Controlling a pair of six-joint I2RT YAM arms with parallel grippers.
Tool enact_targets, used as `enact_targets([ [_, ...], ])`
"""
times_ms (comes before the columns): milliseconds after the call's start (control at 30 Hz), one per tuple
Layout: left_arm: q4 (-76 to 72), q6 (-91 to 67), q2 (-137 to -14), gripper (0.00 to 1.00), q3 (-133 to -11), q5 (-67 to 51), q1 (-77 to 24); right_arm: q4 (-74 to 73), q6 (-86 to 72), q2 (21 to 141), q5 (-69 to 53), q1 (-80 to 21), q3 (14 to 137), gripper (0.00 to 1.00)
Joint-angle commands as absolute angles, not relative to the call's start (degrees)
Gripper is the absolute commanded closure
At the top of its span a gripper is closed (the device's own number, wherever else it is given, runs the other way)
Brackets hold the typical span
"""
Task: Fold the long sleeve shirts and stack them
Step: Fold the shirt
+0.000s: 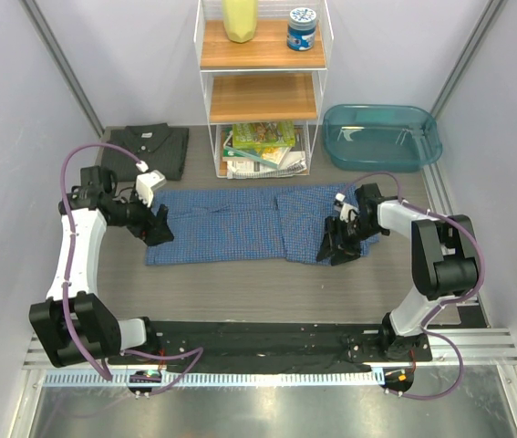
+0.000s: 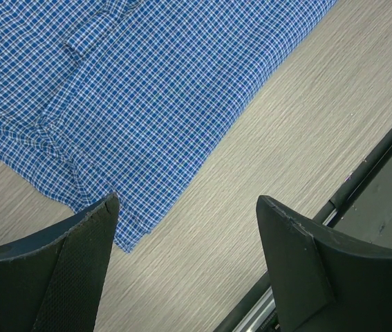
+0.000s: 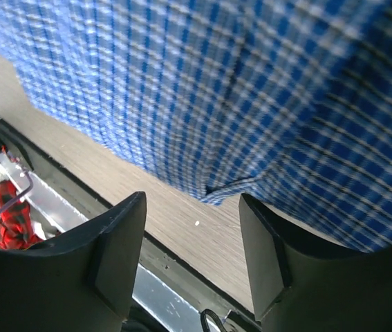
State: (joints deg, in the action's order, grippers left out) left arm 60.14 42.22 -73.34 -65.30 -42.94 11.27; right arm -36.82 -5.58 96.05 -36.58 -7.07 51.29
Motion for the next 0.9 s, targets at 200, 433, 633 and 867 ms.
enact_targets([
  [200,58.7,42.0,-72.8,0.19,-65.0,-45.3,10.9,-31.3,-9.5,93.8,-37.0,-8.3,48.8,0.39],
  [433,58.9,41.7,-73.1,0.19,-65.5,-45.4,10.9,-30.4,-10.5,90.5,-45.2,-9.0,51.8,0.96],
  [633,59.9,42.6,-73.7,0.2,-65.9,-45.1,9.3,-32.3,-13.4,85.7,-56.3,-8.9,56.8,0.99],
  [867,55.6,39.7,-74.5,0.17,-66.2,-40.9,2.2,-25.0,-25.2,88.5,-63.4,-9.0,61.9,0.99],
])
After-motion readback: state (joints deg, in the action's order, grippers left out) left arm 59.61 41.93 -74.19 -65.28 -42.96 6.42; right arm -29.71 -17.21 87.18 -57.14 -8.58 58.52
